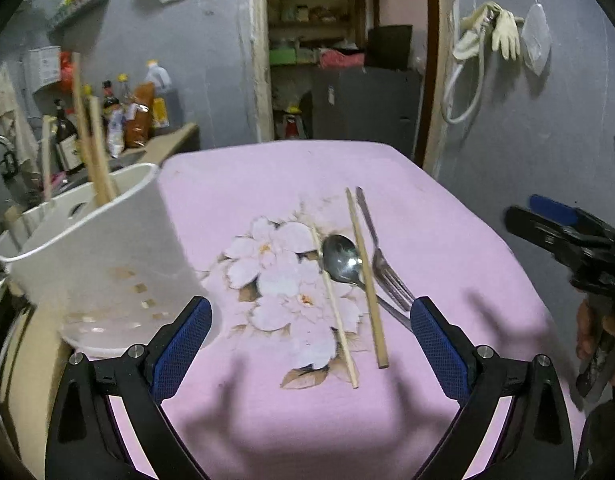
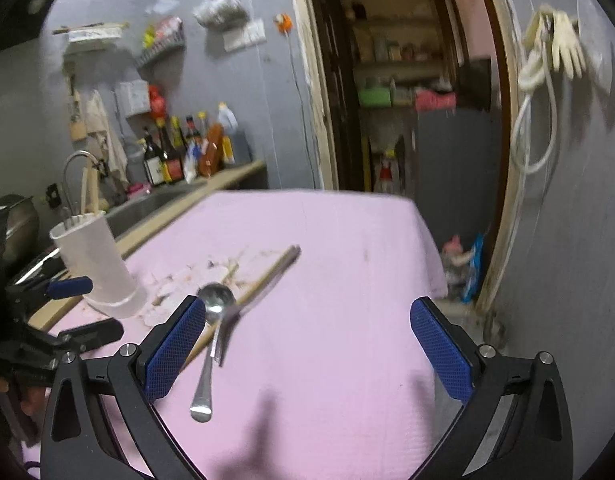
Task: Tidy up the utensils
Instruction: 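Move both tools back to the remaining utensils on the pink cloth, then grasp a wooden chopstick with the left tool while the right tool grasps the silver fork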
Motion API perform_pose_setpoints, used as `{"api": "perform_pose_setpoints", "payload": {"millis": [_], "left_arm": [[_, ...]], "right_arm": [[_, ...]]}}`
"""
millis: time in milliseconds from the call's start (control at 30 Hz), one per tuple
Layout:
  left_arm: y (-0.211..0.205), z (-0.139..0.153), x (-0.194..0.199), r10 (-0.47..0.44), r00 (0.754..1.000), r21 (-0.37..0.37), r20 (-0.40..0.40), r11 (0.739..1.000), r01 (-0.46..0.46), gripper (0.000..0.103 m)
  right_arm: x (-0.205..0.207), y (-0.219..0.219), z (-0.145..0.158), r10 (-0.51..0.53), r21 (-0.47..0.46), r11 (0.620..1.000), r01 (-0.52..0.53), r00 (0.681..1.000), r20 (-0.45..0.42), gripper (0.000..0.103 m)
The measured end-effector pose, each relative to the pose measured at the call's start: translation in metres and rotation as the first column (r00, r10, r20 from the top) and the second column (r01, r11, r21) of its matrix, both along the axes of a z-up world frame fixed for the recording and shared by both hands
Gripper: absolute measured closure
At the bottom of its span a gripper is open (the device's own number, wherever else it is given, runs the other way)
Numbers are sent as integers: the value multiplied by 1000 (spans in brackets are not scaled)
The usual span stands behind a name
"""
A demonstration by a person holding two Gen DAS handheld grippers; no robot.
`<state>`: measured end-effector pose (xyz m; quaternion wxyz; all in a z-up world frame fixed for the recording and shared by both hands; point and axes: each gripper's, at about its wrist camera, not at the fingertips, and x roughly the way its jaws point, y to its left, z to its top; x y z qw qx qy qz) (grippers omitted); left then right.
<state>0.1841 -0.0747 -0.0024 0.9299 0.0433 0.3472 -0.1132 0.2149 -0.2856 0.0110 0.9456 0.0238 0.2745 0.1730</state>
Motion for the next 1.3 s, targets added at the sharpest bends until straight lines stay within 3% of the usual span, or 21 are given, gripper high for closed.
{"api": "perform_pose_setpoints", "payload": {"millis": [33,100,300,400,500,767,1067,1133,1167,1300], "left_arm": [[-1,-2,4,-9,1000,-2,-15,1000,9,12],[-3,-5,11,-24,998,-5,-49,1000,24,28],[-11,-23,44,-50,980,-10,-192,999,49,70],[-11,-31,58,-50,966,-21,-254,999,46,84],[-9,-36,68,-54,956,-45,-288,998,43,88],[-8,-39,81,-32,948,-31,-317,999,24,94],[-7,-41,85,-1,945,-45,-328,999,-15,99],[-4,-41,84,10,942,-62,-334,998,-32,100],[-2,-40,84,14,942,-69,-335,997,-39,100],[2,-37,77,25,940,-88,-339,994,-58,101]], "right_arm": [[8,0,-4,-4,1,1000,4,999,-33,8],[18,1,-10,0,11,1000,1,996,-85,22],[45,12,-24,55,19,998,-52,980,-190,50],[58,20,-27,91,34,996,-86,969,-232,55],[73,28,-32,116,61,993,-103,955,-275,68],[107,50,-39,160,110,985,-129,925,-346,75],[135,65,-49,143,49,990,-135,900,-412,77],[134,69,-48,146,30,989,-147,901,-408,83],[133,70,-48,160,32,986,-161,897,-412,92],[123,67,-49,175,43,984,-173,898,-404,94]]}}
